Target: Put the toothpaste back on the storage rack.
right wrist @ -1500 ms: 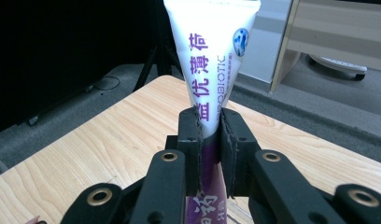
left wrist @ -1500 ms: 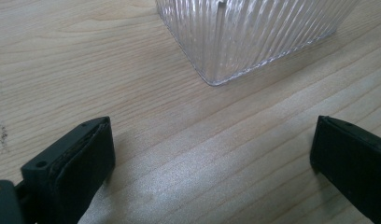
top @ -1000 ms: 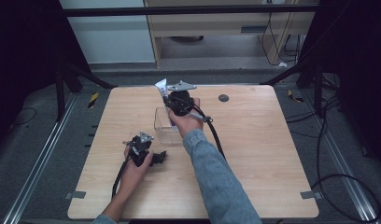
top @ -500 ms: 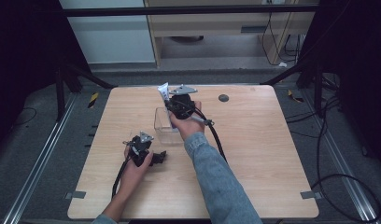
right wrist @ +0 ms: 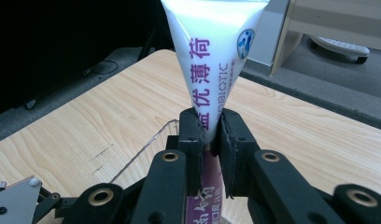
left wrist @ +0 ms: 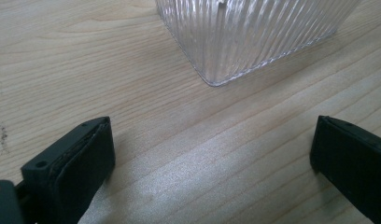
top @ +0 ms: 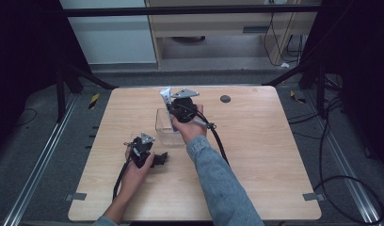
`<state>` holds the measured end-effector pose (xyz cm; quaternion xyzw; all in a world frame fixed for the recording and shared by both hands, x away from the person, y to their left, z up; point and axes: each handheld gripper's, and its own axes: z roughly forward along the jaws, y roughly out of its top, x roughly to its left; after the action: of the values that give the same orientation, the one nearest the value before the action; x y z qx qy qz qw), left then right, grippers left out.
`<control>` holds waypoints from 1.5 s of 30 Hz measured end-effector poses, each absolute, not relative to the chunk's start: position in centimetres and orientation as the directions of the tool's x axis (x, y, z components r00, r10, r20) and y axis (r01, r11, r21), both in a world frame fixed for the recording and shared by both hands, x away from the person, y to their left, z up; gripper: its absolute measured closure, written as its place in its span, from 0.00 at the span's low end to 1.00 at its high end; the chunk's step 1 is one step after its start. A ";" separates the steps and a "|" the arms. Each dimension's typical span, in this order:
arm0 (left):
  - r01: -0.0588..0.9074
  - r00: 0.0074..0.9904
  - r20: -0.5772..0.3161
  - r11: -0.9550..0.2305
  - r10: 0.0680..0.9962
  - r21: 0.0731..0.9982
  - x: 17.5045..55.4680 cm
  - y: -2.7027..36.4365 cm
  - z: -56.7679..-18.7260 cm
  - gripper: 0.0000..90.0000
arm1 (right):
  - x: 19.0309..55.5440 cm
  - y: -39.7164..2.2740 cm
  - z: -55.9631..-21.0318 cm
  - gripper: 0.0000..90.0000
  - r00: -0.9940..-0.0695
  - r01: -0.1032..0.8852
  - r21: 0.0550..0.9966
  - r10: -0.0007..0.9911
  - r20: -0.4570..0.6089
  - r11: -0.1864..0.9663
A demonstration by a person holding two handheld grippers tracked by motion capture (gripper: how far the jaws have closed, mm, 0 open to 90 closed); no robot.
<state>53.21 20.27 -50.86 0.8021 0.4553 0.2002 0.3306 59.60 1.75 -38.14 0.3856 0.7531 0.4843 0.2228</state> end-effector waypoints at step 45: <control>0.598 0.506 0.021 -0.368 0.863 0.712 53.2 20.3 -50.9 0.00 | 59.0 2.2 -39.7 0.89 -0.621 0.383 0.884 0.783 0.032 0.268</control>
<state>53.23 20.26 -50.85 0.8023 0.4550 0.2004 0.3303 58.97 2.22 -39.69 0.3799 0.7673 0.4710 0.2124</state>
